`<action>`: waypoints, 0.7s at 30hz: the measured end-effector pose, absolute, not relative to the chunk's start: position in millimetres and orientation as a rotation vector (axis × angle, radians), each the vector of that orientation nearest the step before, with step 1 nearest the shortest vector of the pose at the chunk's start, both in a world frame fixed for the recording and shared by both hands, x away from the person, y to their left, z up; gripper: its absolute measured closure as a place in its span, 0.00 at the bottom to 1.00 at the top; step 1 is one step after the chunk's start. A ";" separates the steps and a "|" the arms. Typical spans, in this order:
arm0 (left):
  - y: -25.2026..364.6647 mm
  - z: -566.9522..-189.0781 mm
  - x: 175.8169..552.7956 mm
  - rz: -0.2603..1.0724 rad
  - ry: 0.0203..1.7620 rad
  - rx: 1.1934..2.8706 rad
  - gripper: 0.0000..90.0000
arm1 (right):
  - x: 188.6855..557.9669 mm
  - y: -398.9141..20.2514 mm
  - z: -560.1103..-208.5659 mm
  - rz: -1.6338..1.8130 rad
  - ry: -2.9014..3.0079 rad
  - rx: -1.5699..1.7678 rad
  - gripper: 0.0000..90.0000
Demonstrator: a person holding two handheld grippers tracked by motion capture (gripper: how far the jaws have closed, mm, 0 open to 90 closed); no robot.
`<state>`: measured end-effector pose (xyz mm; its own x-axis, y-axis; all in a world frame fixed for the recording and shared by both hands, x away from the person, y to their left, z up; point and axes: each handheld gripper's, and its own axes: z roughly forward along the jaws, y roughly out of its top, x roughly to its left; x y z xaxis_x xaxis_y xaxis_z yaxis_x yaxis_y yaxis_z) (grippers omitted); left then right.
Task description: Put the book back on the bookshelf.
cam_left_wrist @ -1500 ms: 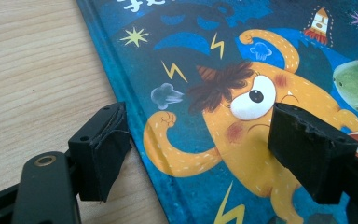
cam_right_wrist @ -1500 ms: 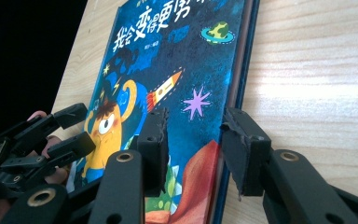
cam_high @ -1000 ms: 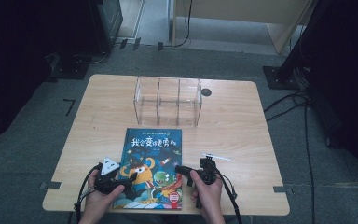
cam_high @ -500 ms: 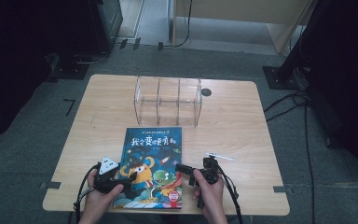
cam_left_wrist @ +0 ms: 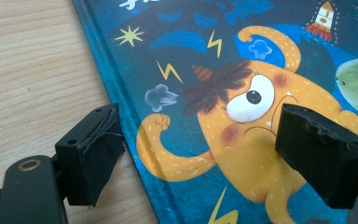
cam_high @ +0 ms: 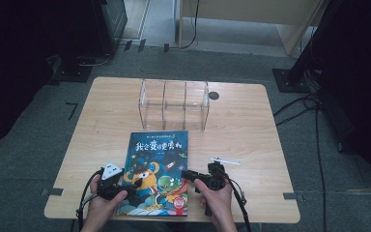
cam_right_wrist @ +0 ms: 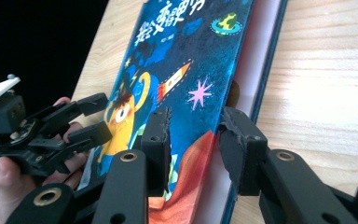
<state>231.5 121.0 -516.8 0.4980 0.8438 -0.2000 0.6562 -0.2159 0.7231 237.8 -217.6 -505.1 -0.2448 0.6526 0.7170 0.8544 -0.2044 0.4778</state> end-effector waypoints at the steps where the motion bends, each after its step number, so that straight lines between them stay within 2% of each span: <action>1: 121.7 -516.7 231.8 0.292 1.237 1.947 0.17 | 237.7 -218.6 -504.3 -1.443 -1.826 -1.776 0.71; 5: 125.4 -516.1 233.2 0.259 1.239 1.923 0.17 | 239.0 -224.6 -501.5 -1.506 -1.703 -1.719 0.72; 21: 122.6 -516.8 232.2 0.294 1.238 1.954 0.17 | 237.9 -223.3 -515.8 -1.460 -1.665 -1.733 0.70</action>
